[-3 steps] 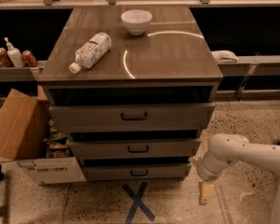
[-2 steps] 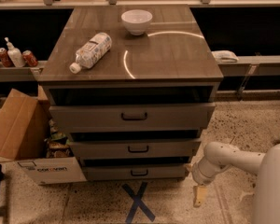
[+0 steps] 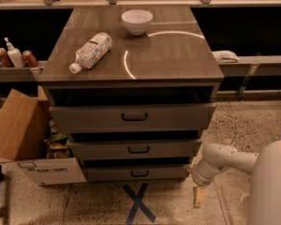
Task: Open bottom drawer
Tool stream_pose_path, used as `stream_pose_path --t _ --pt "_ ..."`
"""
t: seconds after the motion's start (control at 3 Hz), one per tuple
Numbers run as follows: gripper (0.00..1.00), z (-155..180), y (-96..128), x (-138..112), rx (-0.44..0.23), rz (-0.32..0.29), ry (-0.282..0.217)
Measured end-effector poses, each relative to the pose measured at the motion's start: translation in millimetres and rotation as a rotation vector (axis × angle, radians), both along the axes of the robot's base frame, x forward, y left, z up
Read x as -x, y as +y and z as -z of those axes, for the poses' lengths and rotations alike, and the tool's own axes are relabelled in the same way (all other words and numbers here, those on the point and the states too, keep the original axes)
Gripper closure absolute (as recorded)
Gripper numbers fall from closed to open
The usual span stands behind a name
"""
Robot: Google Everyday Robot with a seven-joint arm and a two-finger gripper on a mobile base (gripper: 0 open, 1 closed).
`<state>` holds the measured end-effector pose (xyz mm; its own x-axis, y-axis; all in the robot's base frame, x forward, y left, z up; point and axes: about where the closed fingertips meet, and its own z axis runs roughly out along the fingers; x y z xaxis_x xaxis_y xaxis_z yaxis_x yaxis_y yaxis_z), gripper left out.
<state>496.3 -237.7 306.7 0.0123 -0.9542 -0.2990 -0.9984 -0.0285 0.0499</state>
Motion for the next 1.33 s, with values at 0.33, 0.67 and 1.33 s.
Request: stream_pose_path --t 0.33,0.67,1.33 --pt "0.00 24.8 -1.7 -19.0 0.019 -0.007 -0.034" --pt "0.00 48.2 -0.8 -39.4 -0.006 0.000 -0.075" --pt "0.00 83.3 13.3 -79.9 -0.096 -0.009 -0.111"
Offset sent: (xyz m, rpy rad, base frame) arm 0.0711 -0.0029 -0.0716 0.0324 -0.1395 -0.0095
